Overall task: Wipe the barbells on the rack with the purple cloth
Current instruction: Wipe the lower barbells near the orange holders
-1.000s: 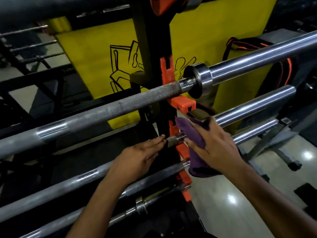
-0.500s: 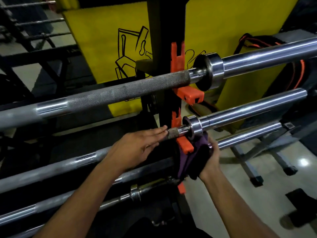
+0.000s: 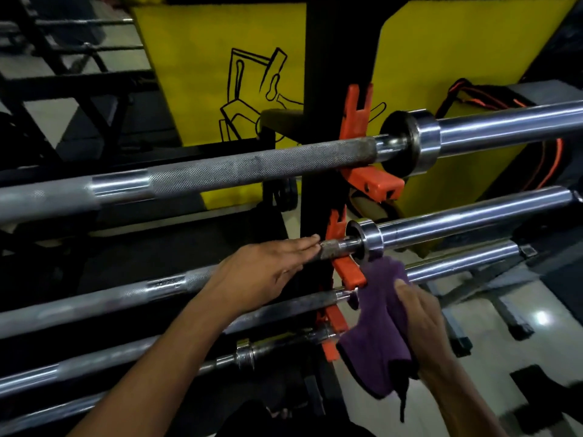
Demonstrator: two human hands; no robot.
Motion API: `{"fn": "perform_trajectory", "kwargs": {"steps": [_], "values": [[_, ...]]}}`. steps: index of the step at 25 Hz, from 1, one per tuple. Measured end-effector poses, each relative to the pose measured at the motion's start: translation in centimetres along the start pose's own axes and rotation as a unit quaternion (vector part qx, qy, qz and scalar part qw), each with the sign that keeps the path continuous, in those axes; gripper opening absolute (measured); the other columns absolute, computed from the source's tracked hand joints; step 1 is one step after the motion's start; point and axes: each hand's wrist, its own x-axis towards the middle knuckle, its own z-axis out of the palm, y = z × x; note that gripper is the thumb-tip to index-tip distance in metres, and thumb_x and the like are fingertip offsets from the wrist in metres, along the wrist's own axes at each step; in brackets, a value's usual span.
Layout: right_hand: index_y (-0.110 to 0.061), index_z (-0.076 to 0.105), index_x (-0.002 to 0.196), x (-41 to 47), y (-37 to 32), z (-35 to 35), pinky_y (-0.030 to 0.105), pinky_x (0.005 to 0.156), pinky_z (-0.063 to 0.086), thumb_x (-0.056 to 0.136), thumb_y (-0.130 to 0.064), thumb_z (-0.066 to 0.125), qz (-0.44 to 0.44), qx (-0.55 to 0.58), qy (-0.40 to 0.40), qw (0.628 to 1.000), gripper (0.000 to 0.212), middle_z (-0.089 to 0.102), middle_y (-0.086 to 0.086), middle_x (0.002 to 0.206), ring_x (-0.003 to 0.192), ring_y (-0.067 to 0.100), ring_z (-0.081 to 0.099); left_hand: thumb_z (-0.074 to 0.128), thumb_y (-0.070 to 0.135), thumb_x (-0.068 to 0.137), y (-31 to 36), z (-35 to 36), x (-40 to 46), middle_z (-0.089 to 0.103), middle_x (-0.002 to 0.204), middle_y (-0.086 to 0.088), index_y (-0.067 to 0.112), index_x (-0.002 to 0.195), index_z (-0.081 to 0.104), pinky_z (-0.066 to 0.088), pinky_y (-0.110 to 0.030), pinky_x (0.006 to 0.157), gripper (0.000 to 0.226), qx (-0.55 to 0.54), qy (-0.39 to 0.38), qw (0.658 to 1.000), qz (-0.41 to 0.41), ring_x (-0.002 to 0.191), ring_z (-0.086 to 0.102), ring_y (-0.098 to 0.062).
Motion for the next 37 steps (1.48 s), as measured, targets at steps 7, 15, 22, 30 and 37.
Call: {"fn": "perform_trajectory", "kwargs": {"steps": [7,15,22,30,37], "values": [[-0.032,0.052,0.135,1.3,-7.7,1.6,0.008,0.074,0.043,0.101,-0.036,0.054,-0.242,-0.341,0.083,0.904,0.034,0.060,-0.012,0.105,0.089,-0.005,0.059,0.053,0.020,0.093,0.2,-0.5,0.2,0.034,0.156,0.026,0.037,0.147,0.045,0.060,-0.033,0.083,0.057,0.030,-0.029,0.999,0.002,0.129,0.054,-0.004],[-0.040,0.033,0.147,1.5,-8.9,5.6,0.040,0.082,0.050,0.098,-0.059,0.037,-0.110,-0.708,-0.037,0.697,0.053,0.057,0.002,0.125,0.106,0.030,0.065,0.053,0.028,0.099,0.5,-0.4,-0.1,0.038,0.154,0.024,0.036,0.145,0.047,0.058,-0.033,0.089,0.048,0.018,-0.013,1.000,-0.004,0.131,0.052,-0.003],[-0.040,0.048,0.138,-0.2,-9.3,3.9,0.035,0.086,0.047,0.098,-0.058,0.043,-0.086,-0.665,-0.086,0.737,0.044,0.062,-0.004,0.124,0.112,0.018,0.061,0.060,0.013,0.095,0.6,-1.0,-0.5,0.038,0.156,0.016,0.030,0.147,0.047,0.054,-0.037,0.098,0.057,-0.007,-0.031,0.999,0.001,0.135,0.049,-0.010],[-0.036,0.051,0.138,-2.7,-5.0,4.2,0.025,0.081,0.041,0.088,-0.061,0.044,-0.151,-0.405,0.044,0.901,0.056,0.054,-0.016,0.110,0.093,0.000,0.052,0.052,0.028,0.100,-1.6,-5.9,-7.7,0.046,0.151,0.015,0.025,0.145,0.052,0.040,-0.026,0.112,0.046,-0.006,0.013,0.999,-0.040,0.136,0.045,0.002],[-0.013,0.049,0.139,-3.5,-4.0,10.2,0.033,0.086,0.049,0.100,-0.020,0.050,-0.364,-0.420,0.216,0.803,0.040,0.043,0.020,0.126,0.107,0.021,0.047,0.054,0.022,0.098,-4.8,-9.8,-15.9,0.047,0.152,0.009,0.021,0.144,0.054,0.037,-0.032,0.116,0.046,-0.001,0.025,0.998,-0.060,0.135,0.049,-0.003]]}}
